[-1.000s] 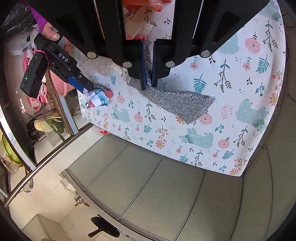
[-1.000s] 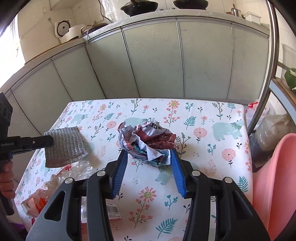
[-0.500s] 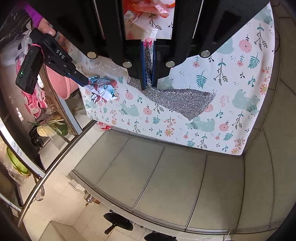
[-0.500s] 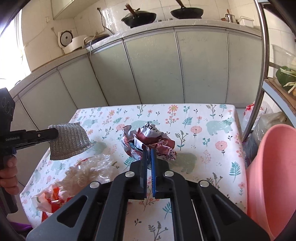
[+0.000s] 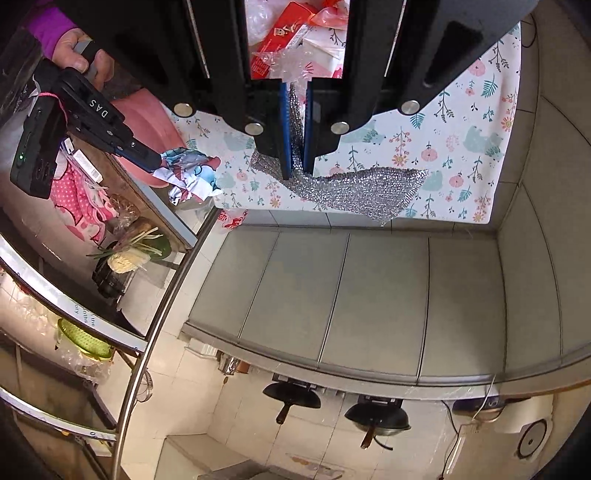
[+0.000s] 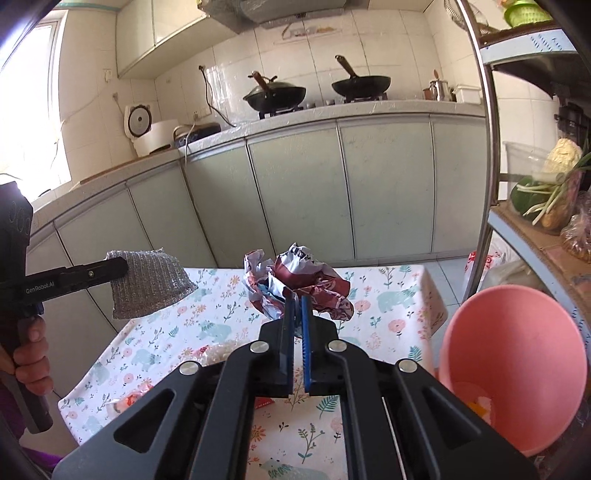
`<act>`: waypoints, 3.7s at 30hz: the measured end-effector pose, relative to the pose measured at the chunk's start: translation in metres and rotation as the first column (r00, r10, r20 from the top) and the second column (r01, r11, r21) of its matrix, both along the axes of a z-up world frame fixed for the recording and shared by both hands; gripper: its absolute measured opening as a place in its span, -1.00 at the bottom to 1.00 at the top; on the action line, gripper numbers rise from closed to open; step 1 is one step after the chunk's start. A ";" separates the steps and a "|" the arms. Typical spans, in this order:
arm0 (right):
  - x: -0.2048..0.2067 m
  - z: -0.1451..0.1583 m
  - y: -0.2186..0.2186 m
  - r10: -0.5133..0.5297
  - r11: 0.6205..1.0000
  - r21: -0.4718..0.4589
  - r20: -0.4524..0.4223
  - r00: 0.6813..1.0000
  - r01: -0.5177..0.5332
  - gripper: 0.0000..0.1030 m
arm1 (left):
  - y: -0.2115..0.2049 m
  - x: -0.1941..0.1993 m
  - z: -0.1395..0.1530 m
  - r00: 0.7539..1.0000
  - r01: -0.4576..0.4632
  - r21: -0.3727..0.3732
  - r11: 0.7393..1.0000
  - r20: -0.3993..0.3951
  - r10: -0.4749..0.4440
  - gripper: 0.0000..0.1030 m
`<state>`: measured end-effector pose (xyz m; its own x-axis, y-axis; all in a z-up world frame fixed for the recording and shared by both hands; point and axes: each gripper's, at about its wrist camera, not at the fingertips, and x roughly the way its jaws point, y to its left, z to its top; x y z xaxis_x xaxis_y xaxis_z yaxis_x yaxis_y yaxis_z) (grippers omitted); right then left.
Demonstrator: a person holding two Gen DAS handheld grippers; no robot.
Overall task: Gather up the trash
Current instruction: 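Carry mesh pad and foil wrapper over pink basin and open both tools, then move both tools back from the basin to the table, then grasp orange-ribboned plastic bag with left tool while right tool grasps clear plastic bag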
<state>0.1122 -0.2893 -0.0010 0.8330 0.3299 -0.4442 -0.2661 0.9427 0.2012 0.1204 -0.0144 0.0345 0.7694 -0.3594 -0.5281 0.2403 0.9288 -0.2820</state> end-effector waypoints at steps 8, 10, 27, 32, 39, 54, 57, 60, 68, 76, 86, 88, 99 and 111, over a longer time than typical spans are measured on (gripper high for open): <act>-0.032 0.020 -0.025 -0.055 0.998 0.009 0.060 0.997 0.054 -0.93 | -0.029 -0.021 0.030 0.996 0.041 0.002 0.999 0.077 -0.041 -0.90; -0.040 0.023 -0.033 -0.074 0.997 0.013 0.075 0.994 0.073 -0.93 | -0.041 -0.025 0.035 0.994 0.063 0.002 0.998 0.089 -0.063 -0.90; -0.086 0.018 -0.123 -0.296 0.955 0.065 0.082 0.952 0.291 -0.93 | -0.167 -0.039 0.043 0.945 0.279 0.082 0.957 0.155 -0.289 -0.90; -0.082 0.002 -0.141 -0.338 0.940 0.070 0.044 0.940 0.334 -0.93 | -0.206 -0.032 0.031 0.928 0.334 0.116 0.935 0.134 -0.348 -0.90; -0.071 -0.023 -0.165 -0.380 0.921 0.078 -0.030 0.924 0.381 -0.93 | -0.263 -0.018 0.004 0.900 0.412 0.161 0.897 0.083 -0.429 -0.89; -0.045 -0.063 -0.185 -0.426 0.901 0.024 -0.131 0.895 0.432 -0.91 | -0.319 0.012 -0.065 0.868 0.497 0.145 0.856 -0.067 -0.493 -0.88; -0.040 -0.068 -0.188 -0.423 0.902 0.021 -0.159 0.892 0.432 -0.88 | -0.319 0.020 -0.072 0.874 0.486 0.125 0.865 -0.102 -0.476 -0.84; -0.038 -0.071 -0.189 -0.424 0.901 0.022 -0.174 0.889 0.434 -0.74 | -0.318 0.029 -0.077 0.872 0.482 0.087 0.872 -0.142 -0.468 -0.73; -0.042 -0.063 -0.181 -0.412 0.907 0.023 -0.156 0.898 0.420 -0.40 | -0.306 0.024 -0.068 0.877 0.475 0.068 0.878 -0.116 -0.465 -0.62; -0.054 -0.044 -0.166 -0.394 0.917 0.026 -0.108 0.913 0.399 -0.37 | -0.288 0.009 -0.051 0.886 0.462 0.053 0.885 -0.078 -0.457 -0.62; -0.069 -0.014 -0.126 -0.322 0.946 0.015 -0.036 0.946 0.322 -0.14 | -0.243 -0.019 -0.016 0.907 0.421 0.017 0.907 0.009 -0.422 -0.43; -0.071 -0.011 -0.117 -0.301 0.953 0.009 -0.030 0.953 0.302 -0.14 | -0.231 -0.025 -0.011 0.909 0.416 0.011 0.909 0.019 -0.417 -0.42; -0.082 -0.003 -0.068 -0.194 0.981 0.002 -0.017 0.981 0.194 -0.14 | -0.150 -0.053 0.005 0.946 0.319 0.016 0.948 0.056 -0.320 -0.42; -0.089 -0.012 -0.020 -0.053 0.999 0.006 -0.042 0.998 0.053 -0.14 | -0.038 -0.080 0.010 0.990 0.113 0.042 0.993 0.077 -0.116 -0.42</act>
<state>0.0233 -0.3094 -0.0129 0.8300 0.2894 -0.4768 -0.2071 0.9536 0.2184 0.0408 -0.0522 0.0440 0.7642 -0.4286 -0.4820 0.3655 0.9035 -0.2239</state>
